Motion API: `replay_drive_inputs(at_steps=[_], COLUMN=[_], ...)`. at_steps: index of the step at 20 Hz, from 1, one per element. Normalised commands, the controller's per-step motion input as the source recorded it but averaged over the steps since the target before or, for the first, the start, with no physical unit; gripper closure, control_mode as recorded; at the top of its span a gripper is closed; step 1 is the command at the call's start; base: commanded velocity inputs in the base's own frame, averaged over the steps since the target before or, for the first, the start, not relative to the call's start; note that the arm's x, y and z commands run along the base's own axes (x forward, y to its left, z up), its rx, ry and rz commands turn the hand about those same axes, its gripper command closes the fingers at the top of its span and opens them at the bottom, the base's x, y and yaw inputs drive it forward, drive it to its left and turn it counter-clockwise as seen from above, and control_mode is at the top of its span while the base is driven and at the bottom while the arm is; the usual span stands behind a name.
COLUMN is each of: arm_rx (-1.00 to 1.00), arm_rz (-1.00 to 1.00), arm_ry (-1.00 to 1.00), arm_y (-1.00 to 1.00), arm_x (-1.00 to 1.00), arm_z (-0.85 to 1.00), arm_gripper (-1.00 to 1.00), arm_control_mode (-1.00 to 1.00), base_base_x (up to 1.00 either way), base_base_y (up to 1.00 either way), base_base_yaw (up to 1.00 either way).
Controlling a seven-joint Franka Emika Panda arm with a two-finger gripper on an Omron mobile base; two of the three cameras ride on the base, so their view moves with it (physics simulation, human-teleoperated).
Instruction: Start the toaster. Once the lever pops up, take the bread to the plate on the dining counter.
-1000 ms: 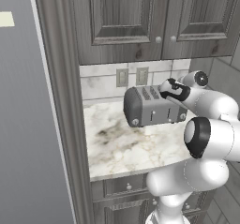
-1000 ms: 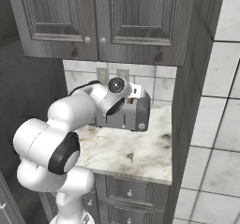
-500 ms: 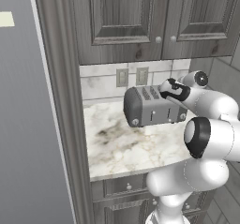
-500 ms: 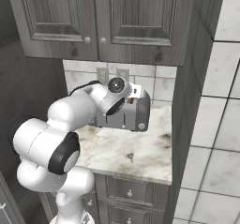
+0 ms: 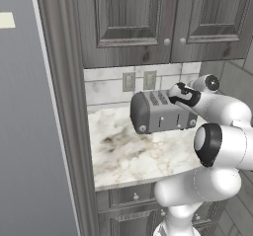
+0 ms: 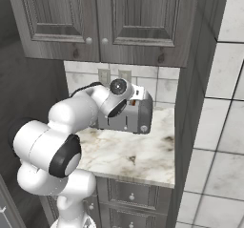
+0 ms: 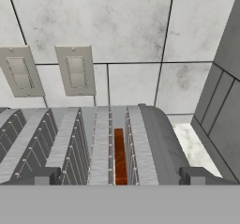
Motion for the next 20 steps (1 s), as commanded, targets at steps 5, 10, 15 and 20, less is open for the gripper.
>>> replay_drive_inputs(at_steps=[5, 10, 15, 20], arm_rx=[0.0, 0.0, 0.0, 0.0], arm_rz=[0.0, 0.0, 0.0, 0.0], arm_ry=[0.0, 0.0, 0.0, 0.0], arm_y=[0.0, 0.0, 0.0, 0.0], arm_x=[0.0, 0.0, 0.0, 0.0], arm_z=[0.0, 0.0, 0.0, 0.0], arm_gripper=[-1.0, -1.0, -1.0, -1.0], arm_control_mode=[-1.0, -1.0, -1.0, -1.0], base_base_x=[0.0, 0.0, 0.0, 0.0], base_base_y=[0.0, 0.0, 0.0, 0.0], base_base_yaw=[0.0, 0.0, 0.0, 0.0])
